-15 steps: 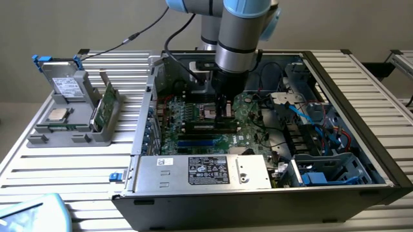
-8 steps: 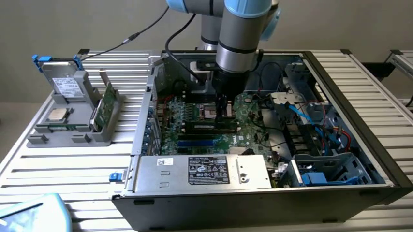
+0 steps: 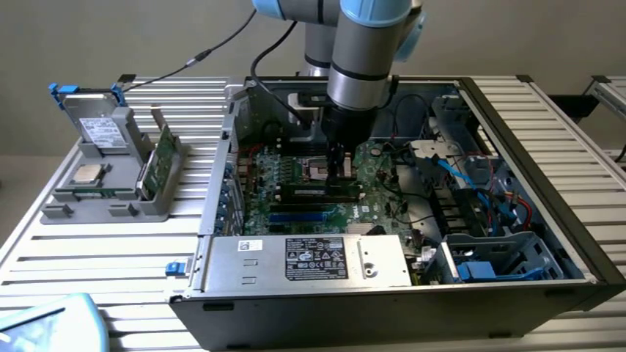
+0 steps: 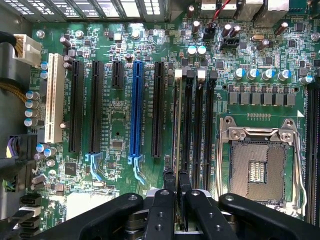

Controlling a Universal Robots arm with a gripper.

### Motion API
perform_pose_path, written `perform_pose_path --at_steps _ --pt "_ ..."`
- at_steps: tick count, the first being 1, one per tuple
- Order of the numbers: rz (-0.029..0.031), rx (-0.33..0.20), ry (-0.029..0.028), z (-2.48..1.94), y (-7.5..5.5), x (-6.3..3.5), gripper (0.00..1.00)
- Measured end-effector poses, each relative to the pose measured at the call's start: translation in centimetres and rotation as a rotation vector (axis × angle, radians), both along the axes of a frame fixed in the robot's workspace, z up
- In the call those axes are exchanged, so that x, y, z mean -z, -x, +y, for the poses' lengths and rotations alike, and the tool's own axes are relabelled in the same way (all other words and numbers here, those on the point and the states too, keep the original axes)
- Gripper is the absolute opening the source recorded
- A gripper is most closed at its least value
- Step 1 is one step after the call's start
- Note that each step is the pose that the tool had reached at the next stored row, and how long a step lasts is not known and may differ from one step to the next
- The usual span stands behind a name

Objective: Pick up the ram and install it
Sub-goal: 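Insert the ram into the slot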

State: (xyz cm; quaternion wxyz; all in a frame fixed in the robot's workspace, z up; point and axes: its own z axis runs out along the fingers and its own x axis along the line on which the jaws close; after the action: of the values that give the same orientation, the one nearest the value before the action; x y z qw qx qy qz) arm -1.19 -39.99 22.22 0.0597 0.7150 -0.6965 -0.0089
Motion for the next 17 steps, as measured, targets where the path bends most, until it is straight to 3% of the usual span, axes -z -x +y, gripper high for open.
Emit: perform_pose_path --at_steps 5,8,13,17 --pt "0.0 0.0 0.0013 0.06 0.0 0.0 0.14" --pt "-0.0002 0.0 0.0049 0.16 0.06 0.0 0.14" --pt "0.0 0.0 0.0197 0.47 0.24 0.0 0.14" --pt "-0.0001 0.0 0.0278 0.55 0.25 0.0 0.14"
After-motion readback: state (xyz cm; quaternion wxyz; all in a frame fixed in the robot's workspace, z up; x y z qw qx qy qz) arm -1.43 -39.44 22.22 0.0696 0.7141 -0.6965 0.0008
